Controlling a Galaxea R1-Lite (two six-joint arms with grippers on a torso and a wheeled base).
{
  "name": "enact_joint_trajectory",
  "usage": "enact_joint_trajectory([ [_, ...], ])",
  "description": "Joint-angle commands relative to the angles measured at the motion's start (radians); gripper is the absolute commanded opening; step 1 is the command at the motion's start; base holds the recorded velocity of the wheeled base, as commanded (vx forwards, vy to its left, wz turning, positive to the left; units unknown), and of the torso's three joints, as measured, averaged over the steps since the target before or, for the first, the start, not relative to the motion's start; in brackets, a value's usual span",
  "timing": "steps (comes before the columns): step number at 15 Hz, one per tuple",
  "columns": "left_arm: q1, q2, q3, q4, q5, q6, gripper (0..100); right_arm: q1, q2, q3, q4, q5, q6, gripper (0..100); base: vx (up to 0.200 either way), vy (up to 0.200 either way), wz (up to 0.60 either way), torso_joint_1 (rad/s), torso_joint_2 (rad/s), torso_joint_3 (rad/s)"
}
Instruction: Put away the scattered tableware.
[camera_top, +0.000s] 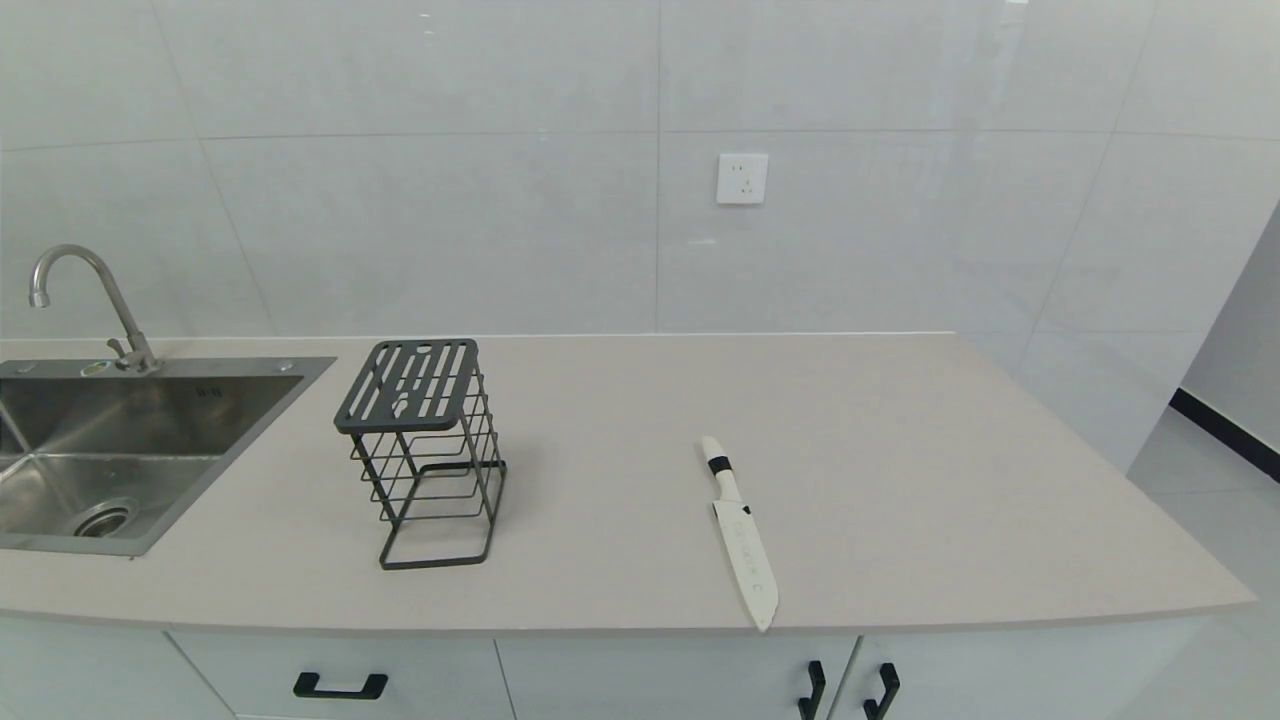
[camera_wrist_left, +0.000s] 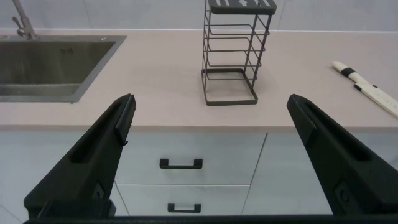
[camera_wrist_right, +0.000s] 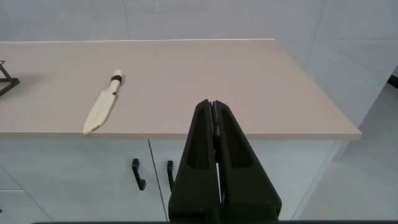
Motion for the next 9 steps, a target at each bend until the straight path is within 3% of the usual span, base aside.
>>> enact_joint_trajectory([
  [1, 0.0, 0.0, 0.0, 0.0, 0.001, 0.0, 100, 0.0, 0.001, 0.0, -0.001, 0.0, -0.001, 0, 0.0, 0.0, 0.0, 0.0, 0.0, 0.0],
  [6, 0.0, 0.0, 0.0, 0.0, 0.001, 0.0, 100, 0.0, 0.001, 0.0, 0.001, -0.006, -0.002, 0, 0.0, 0.0, 0.0, 0.0, 0.0, 0.0],
  [9, 0.0, 0.0, 0.0, 0.0, 0.001, -0.002, 100, 0.0, 0.001, 0.0, -0.001, -0.006, -0.001, 0, 0.0, 0.0, 0.0, 0.194, -0.03, 0.16],
])
